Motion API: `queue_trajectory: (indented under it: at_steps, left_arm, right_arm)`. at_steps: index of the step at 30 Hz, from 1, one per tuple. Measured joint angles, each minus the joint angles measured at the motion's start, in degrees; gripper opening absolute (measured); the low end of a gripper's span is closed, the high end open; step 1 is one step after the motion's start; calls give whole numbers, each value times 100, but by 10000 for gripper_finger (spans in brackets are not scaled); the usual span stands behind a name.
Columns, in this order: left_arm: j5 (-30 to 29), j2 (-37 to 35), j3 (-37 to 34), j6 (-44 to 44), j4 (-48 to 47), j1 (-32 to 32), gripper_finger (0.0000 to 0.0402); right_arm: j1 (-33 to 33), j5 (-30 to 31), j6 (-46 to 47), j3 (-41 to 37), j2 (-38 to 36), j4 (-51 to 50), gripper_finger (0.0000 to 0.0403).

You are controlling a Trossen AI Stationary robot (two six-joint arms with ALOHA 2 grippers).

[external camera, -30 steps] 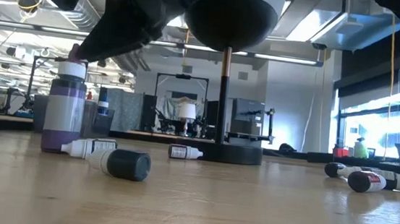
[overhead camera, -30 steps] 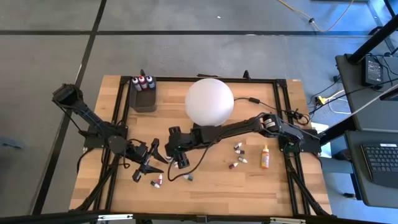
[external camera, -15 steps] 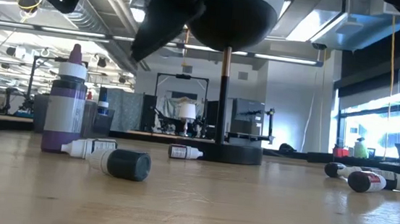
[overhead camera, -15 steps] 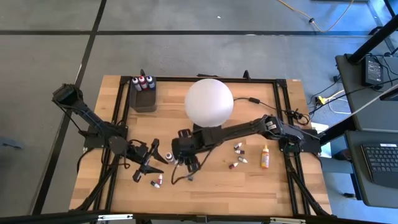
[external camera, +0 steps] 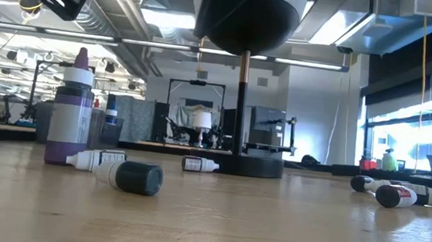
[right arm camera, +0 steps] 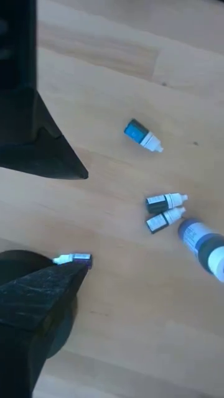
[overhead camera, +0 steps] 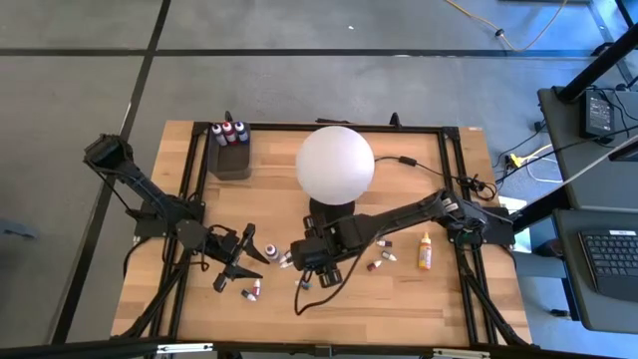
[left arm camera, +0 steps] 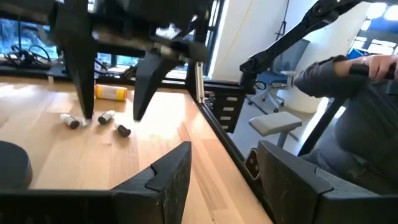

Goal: Pick & Place food coloring
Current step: Put the big violet food coloring bottle into the black container

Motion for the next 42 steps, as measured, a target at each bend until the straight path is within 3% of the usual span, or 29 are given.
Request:
queue_trajectory:
  at_steps: [9, 17, 26, 29, 31, 37, 42]
  left_arm:
    - [-32, 0, 0, -99, -4, -84, 180]
    - [-28, 0, 0, -3, 39, -86, 180]
    - [-211, 0, 1, 939, 131, 24, 180]
    - [-603, -2, 4, 278, -24, 154, 179]
    - [-560, -2, 4, -33, -404, 366, 178]
    - [-45, -9, 412, -112, -1838, 930, 180]
    - [-337, 31, 779, -43, -2753, 1025, 178]
  right_arm:
    - [332, 961, 666, -795, -704, -22, 229]
    - [734, 1122, 1253, -2611, -2032, 342, 229]
    - [1207, 1470, 1147, -5943, -4202, 3238, 229]
    - [1223, 1683, 1037, -6871, -4930, 4069, 229]
    - [1217, 1903, 875, -7402, -5396, 4627, 230]
    - [991, 2399, 56, -8512, -6643, 6146, 230]
    - [671, 2394, -189, -8990, -7362, 6478, 230]
